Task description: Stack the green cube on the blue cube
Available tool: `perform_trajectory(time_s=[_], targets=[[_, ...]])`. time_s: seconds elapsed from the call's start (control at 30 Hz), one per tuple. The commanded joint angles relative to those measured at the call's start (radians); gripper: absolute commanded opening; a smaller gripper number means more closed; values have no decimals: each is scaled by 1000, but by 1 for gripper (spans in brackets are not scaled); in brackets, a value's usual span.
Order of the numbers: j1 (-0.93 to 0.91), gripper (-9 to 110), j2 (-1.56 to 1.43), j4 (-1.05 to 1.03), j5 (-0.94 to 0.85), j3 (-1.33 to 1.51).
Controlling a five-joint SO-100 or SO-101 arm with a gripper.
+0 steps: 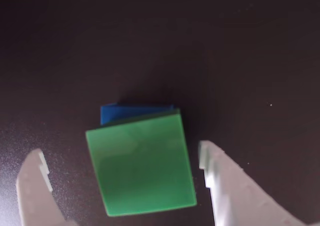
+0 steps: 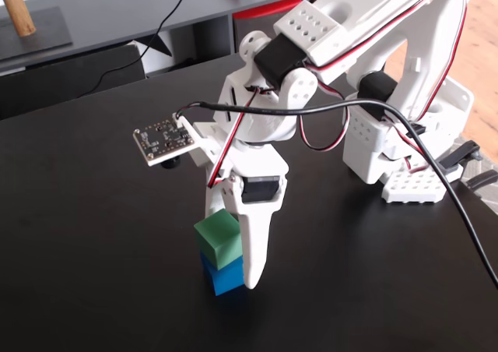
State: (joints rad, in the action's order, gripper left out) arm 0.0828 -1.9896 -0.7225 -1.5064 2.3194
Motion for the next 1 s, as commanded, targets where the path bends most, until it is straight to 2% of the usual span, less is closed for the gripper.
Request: perform_trajectory(time_s=[0.0, 0.27, 0.77, 0.83, 0.97], targets=[[-17, 39, -52, 20, -12, -11], [-23, 40, -89, -23, 0, -71], [-14, 38, -285, -327, 2, -298], [-18, 32, -336, -362, -17, -307], [-20, 8, -413, -431, -31, -321]])
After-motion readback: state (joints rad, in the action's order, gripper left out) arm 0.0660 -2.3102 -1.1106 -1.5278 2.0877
